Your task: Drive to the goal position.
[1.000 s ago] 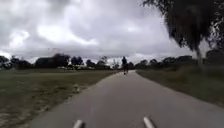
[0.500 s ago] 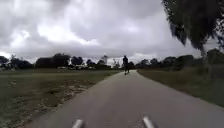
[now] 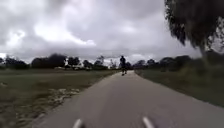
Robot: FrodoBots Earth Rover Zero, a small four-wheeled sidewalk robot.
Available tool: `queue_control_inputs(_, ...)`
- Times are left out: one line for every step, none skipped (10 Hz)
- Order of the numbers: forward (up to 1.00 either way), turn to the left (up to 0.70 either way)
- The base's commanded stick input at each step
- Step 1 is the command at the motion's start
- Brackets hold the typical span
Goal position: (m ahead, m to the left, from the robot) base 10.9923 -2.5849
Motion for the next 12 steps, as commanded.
queue_control_inputs(0.70,-0.23)
queue_control_inputs(0.70,-0.27)
queue_control_inputs(0.70,-0.07)
queue_control_inputs(0.70,0.00)
queue_control_inputs(0.70,0.00)
queue_control_inputs(0.70,0.00)
queue_control_inputs(0.70,0.00)
queue_control_inputs(0.70,0.00)
queue_control_inputs(0.70,0.00)
queue_control_inputs(0.70,0.00)
queue_control_inputs(0.70,-0.29)
queue_control_inputs(0.70,-0.28)
